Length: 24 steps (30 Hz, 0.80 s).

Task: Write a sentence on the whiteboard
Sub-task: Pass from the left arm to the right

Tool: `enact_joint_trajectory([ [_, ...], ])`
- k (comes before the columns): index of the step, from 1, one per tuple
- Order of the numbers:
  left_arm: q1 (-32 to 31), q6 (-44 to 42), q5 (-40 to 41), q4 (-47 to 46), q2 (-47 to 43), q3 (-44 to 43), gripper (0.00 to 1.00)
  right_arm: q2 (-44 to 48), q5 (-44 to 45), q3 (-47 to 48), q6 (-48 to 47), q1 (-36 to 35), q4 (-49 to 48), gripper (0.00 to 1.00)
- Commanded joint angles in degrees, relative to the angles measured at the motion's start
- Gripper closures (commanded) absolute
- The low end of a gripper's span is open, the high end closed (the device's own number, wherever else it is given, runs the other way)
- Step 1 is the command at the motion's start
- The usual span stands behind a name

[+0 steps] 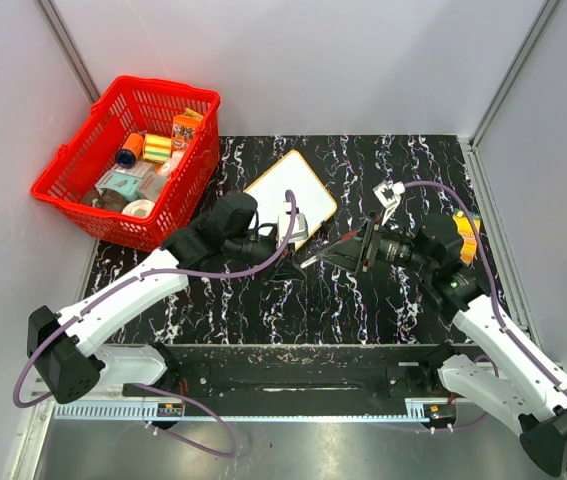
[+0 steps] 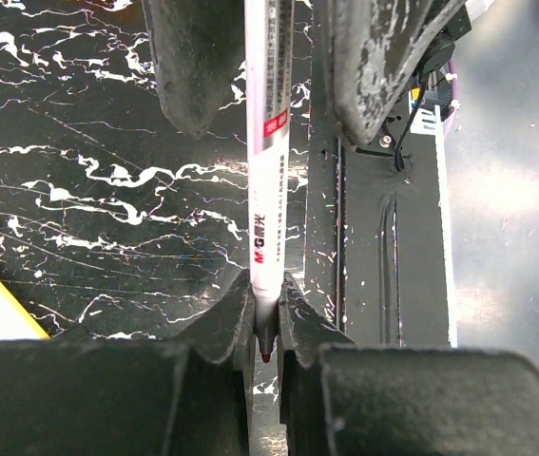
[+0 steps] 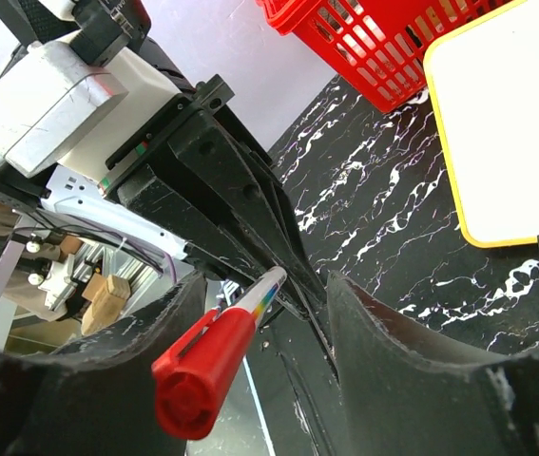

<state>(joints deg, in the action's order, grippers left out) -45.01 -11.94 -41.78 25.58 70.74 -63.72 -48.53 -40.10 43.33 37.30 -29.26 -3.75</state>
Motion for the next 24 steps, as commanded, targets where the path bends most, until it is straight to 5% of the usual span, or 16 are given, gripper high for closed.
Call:
enact_joint_trajectory([
  [1, -0.07, 0.78, -1.64, -2.73, -1.04, -2.46, 1.0, 0.19, -0.51, 0.44, 1.02, -0.27, -4.07, 0.47],
  [6, -0.07, 0.7, -1.73, -2.73, -1.04, -2.28, 1.0, -0.42, -0.77, 0.44, 2.6, -0.19, -5.3, 0.69],
  [8, -0.07, 0.78, -1.73, -2.82, -0.95, -2.28, 1.0, -0.6, -1.03, 0.44, 2.87, -0.28, -5.39, 0.89],
  [13, -0.07, 0.96, -1.11, -2.73, -1.04, -2.37, 0.96, -0.34, -1.39, 0.53, 1.9, -0.19, -3.64, 1.0],
  [14, -0.07, 1.05, -0.68, -2.73, -1.04, -2.28, 0.89, -0.16, -1.04, 0.44, 1.64, -0.27, -3.46, 1.0],
  [15, -0.07, 1.13, 0.11, -2.73, -1.22, -2.19, 0.66, -0.07, -0.78, 0.44, 1.38, -0.28, -2.76, 1.0],
  [16, -0.07, 1.48, 0.47, -2.82, -1.39, -1.76, 0.54, 0.45, -0.34, 0.53, 1.11, -0.28, -2.06, 1.0],
  [17, 0.01, 1.66, 0.73, -4.04, -1.83, -1.23, 0.08, 0.63, 0.71, 0.61, 0.07, -0.28, -1.27, 1.0],
  [18, -0.07, 2.01, 1.69, -4.57, -2.88, -0.62, 0.01, 0.89, 1.5, 0.96, -0.47, -0.28, 0.65, 1.0],
  [24, 0.63, 6.66, 13.26, -7.92, -10.08, 4.83, 0.01, 3.35, 10.99, 2.54, -5.48, -0.28, 10.32, 1.0],
])
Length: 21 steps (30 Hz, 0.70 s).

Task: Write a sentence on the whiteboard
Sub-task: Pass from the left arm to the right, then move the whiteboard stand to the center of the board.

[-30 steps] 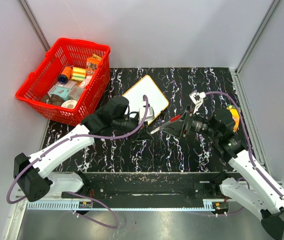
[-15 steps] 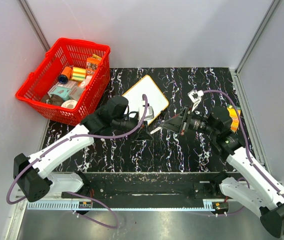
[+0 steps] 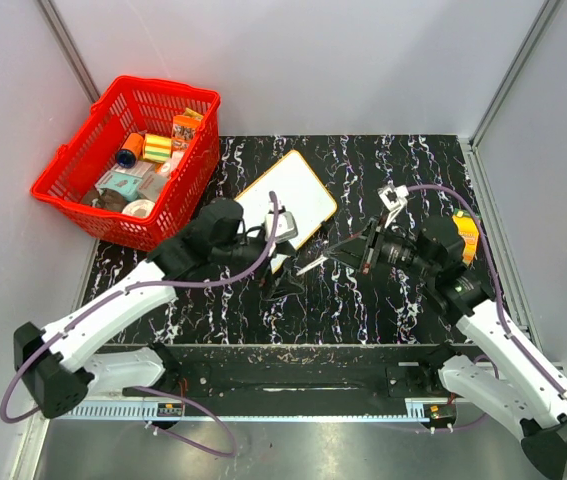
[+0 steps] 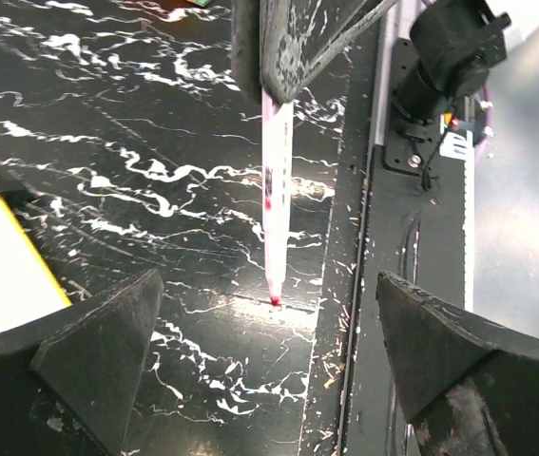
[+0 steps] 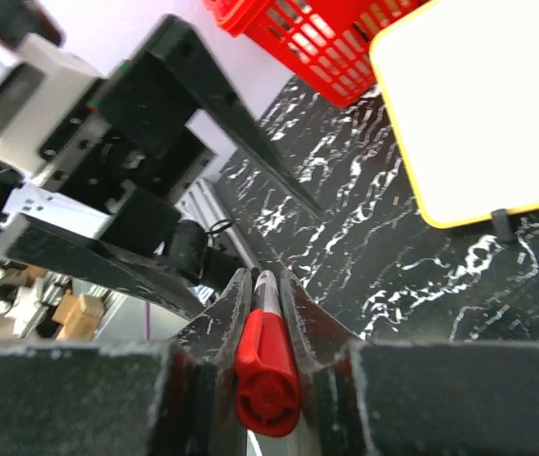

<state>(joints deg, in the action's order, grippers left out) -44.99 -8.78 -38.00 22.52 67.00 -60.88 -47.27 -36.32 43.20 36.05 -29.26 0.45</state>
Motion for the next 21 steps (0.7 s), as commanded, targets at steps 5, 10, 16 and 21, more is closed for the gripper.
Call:
enact_joint_trajectory([
  [5, 0.7, 15.42, 33.26, -4.43, -12.93, 7.18, 0.01, 4.72, 13.01, 3.12, -7.83, -0.28, 10.79, 1.0],
  [10, 2.89, 30.81, 38.97, 1.98, -15.23, 10.69, 0.01, 6.48, 15.4, 4.17, -10.04, -0.28, 16.86, 1.0],
  [16, 3.07, 39.62, 35.28, -0.63, -17.87, 19.56, 0.01, 11.75, 17.5, 1.8, -9.07, -0.19, 20.9, 1.0],
  [21, 3.16, 45.59, 37.82, -4.23, -24.19, 27.98, 0.01, 16.05, 19.26, -1.18, -9.25, -0.28, 23.71, 1.0],
])
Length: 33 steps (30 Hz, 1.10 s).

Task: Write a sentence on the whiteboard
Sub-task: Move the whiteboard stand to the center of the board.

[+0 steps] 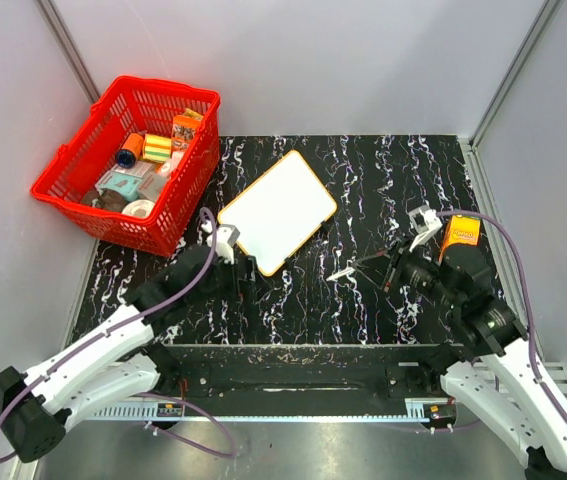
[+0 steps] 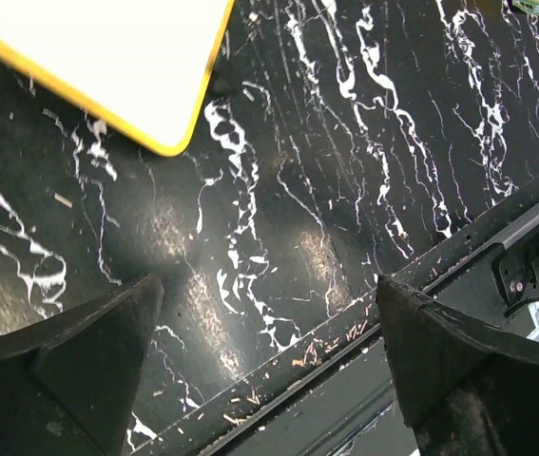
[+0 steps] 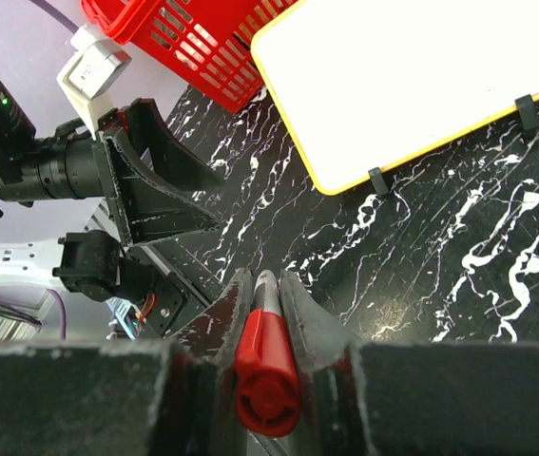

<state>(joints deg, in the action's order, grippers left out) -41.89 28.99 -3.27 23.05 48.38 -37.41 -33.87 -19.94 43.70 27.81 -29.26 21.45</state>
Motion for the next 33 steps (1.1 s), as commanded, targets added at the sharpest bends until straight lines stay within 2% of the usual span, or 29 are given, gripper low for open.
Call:
enact_joint_trajectory([
  [1, 0.05, 8.53, 5.27, -6.51, -6.62, 6.02, 0.01, 2.93, 3.42, -2.04, -1.35, -0.28, 3.07, 1.0],
  [6, 0.14, 12.74, 10.03, -10.56, -10.85, 13.31, 0.01, 4.77, 5.18, -4.06, -1.71, -0.19, 3.95, 1.0],
  [13, 0.14, 13.63, 8.63, -12.85, -9.27, 13.33, 0.01, 4.51, 4.39, -4.59, -1.36, -0.28, 2.72, 1.0],
  [21, 0.84, 13.02, 9.77, -16.27, -6.72, 14.2, 0.01, 0.12, 2.1, -7.84, 0.05, -0.28, -7.29, 1.0],
  [33, 9.98, 10.64, 0.64, -22.24, 1.71, 13.5, 0.01, -9.81, 3.07, -3.89, -2.76, -0.28, -13.63, 1.0],
])
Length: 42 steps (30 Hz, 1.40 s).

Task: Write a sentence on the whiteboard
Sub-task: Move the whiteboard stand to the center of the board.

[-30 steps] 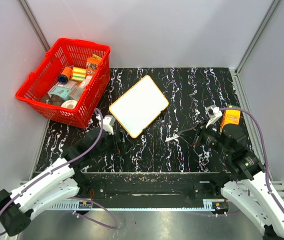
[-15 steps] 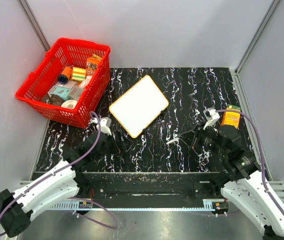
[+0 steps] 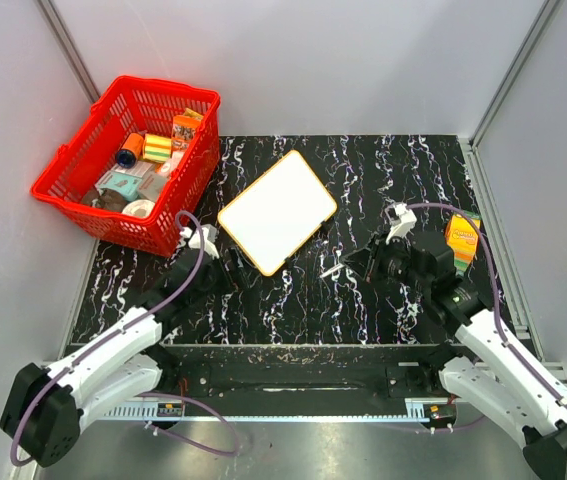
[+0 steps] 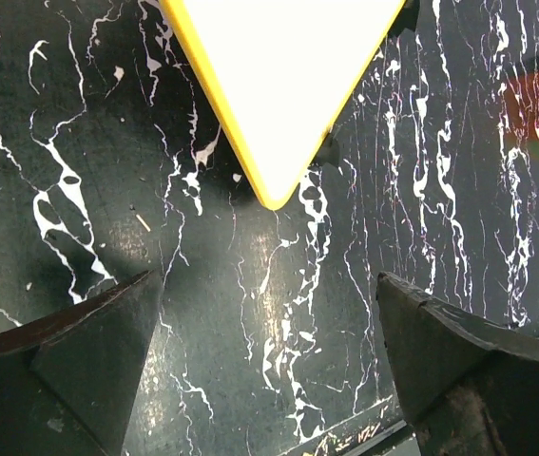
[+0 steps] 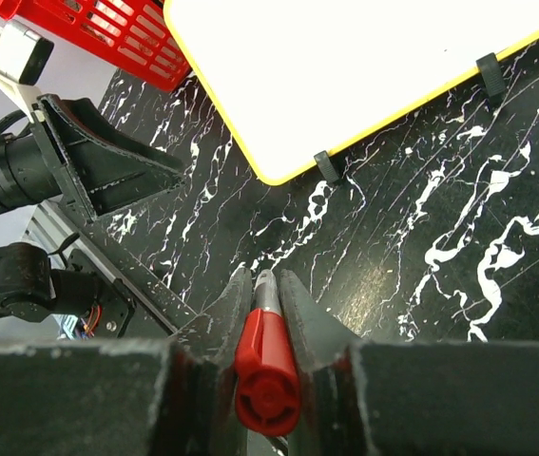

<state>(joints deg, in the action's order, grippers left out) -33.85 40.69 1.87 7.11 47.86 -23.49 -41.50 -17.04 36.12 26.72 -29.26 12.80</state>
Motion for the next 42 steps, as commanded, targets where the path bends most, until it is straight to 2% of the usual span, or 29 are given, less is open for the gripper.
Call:
enact_joint_trajectory([
  [1, 2.81, -0.87, -5.64, -6.93, 2.76, 0.1, 0.01, -2.36, 0.16, 3.96, -1.58, -0.28, -5.15, 1.0],
  [6, 6.07, 0.09, -9.33, -19.04, 6.8, 4.06, 0.01, -0.7, 2.88, 4.49, -1.32, -0.28, -4.89, 1.0],
  [10, 9.58, -0.34, -11.79, -22.23, 11.55, 2.49, 0.01, 0.54, 4.91, 4.14, -1.32, -0.28, -4.89, 1.0],
  [16, 12.31, -0.34, -14.08, -35.31, 20.16, 2.83, 0.01, -0.17, 5.0, 4.14, -1.32, -0.28, -4.8, 1.0],
  [19, 13.45, -0.26, -16.71, -42.6, 25.26, 2.48, 0.06, 0.45, 5.08, 4.05, -1.14, -0.28, -4.71, 1.0],
  [23, 14.33, -1.22, -20.23, -52.36, 31.67, 1.34, 0.21, 0.8, 5.17, 4.49, -1.32, -0.28, -3.75, 1.0],
  [27, 14.86, -2.8, -24.71, -57.64, 38.26, -0.51, 0.36, 0.98, 5.17, 4.75, -1.49, -0.28, -2.96, 1.0],
  [29, 14.95, -3.94, -27.09, -59.93, 39.94, -1.21, 0.46, 1.33, 5.44, 4.66, -1.58, -0.28, -2.34, 1.0],
  [34, 14.95, -7.45, -29.02, -58.09, 44.51, -3.23, 0.66, 1.59, 5.96, 4.75, -2.02, -0.28, -1.55, 1.0],
  [35, 14.95, -7.72, -29.55, -57.83, 45.82, -3.32, 0.75, 1.59, 5.96, 4.75, -2.11, -0.28, -1.46, 1.0],
  [37, 14.95, -8.08, -31.47, -58.26, 47.06, -3.24, 0.82, 1.42, 6.05, 4.84, -2.29, -0.28, -1.28, 1.0],
  [38, 14.95, -7.99, -32.36, -59.75, 48.2, -3.06, 0.9, 1.33, 6.23, 4.84, -2.37, -0.28, -1.37, 1.0],
  [41, 14.95, -8.6, -35.96, -61.78, 49.96, -2.62, 1.0, 1.07, 5.97, 4.93, -2.81, -0.28, -1.37, 1.0],
  [42, 14.95, -8.78, -36.49, -61.52, 50.23, -2.62, 1.0, 0.98, 5.88, 4.93, -2.99, -0.28, -1.55, 1.0],
])
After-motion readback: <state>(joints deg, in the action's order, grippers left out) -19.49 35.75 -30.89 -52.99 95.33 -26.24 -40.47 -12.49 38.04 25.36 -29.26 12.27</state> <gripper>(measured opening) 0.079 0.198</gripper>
